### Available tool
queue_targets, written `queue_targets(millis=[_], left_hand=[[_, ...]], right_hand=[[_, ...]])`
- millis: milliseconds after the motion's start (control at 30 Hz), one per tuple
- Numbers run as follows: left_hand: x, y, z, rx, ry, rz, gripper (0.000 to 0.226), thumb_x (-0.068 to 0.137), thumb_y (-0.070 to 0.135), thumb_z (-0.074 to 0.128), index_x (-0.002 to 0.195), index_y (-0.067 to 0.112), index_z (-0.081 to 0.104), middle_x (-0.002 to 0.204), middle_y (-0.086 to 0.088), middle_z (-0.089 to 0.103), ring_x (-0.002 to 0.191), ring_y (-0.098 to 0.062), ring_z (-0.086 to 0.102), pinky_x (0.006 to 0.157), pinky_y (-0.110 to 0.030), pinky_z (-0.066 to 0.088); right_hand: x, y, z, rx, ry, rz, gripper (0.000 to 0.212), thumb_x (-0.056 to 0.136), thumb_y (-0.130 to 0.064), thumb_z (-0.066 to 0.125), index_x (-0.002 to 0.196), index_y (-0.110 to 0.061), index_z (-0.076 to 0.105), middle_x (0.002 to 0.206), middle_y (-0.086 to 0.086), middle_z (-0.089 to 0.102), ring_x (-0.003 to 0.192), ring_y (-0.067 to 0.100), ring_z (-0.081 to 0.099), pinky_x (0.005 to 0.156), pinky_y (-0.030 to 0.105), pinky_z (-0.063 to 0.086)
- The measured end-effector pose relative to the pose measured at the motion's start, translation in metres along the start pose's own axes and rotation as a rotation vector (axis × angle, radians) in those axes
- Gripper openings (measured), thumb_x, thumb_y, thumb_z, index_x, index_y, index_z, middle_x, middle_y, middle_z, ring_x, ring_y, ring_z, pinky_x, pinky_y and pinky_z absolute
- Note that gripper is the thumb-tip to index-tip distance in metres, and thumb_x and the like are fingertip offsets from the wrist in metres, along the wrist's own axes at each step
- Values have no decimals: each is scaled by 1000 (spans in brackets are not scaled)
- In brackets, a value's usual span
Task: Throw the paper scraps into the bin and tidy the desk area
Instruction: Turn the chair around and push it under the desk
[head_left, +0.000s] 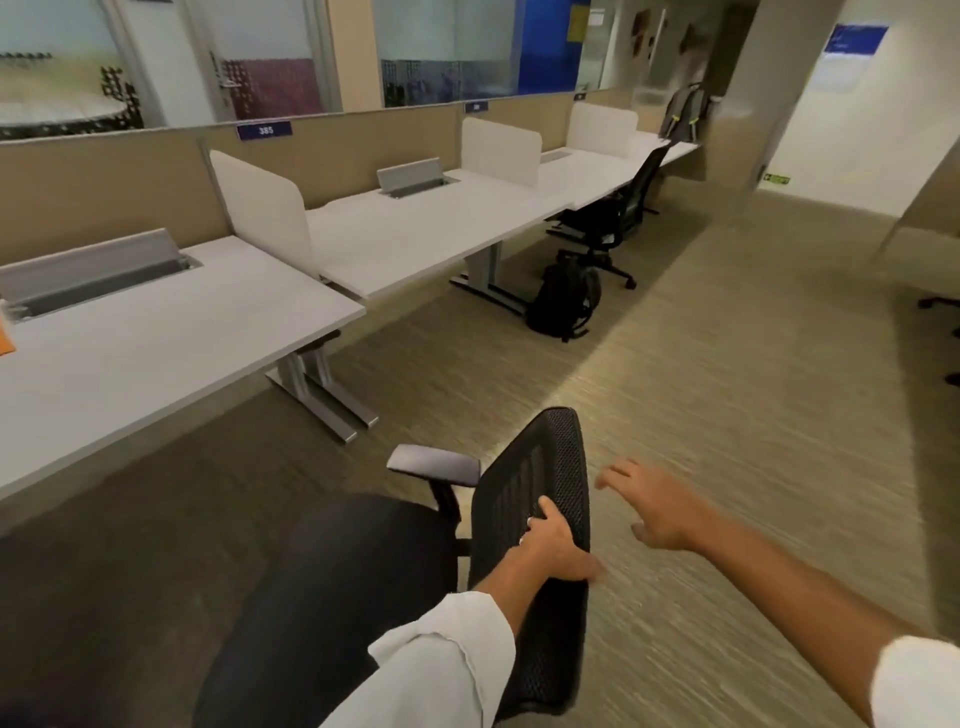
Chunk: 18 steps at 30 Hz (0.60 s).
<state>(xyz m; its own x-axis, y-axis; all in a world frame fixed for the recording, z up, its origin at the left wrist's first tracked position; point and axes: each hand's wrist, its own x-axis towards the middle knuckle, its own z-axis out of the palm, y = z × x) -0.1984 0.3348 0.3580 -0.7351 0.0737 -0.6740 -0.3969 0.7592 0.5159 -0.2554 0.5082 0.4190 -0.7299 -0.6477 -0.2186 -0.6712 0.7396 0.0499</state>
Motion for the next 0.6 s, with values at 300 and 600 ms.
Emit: queue_targets(millis=[300,600], left_hand=[[-56,-31,11,166,-69,11,128,81,45,73,150,22,-32,164,-16,16,147,-37,26,117,-48,31],[-117,-98,83,-84,146,-73,109,54,54,71,146,50,12,122,3,53,107,-19,57,89,-34,52]], right_hand=[[54,-22,32,-236,-203,-298,87,81,-23,77,156,-20,32,166,3,29,157,24,15,125,61,11],[34,-52,63,-148,41,-629,45,61,-53,59,102,-34,63,94,-9,72,90,21,69,77,33,50]])
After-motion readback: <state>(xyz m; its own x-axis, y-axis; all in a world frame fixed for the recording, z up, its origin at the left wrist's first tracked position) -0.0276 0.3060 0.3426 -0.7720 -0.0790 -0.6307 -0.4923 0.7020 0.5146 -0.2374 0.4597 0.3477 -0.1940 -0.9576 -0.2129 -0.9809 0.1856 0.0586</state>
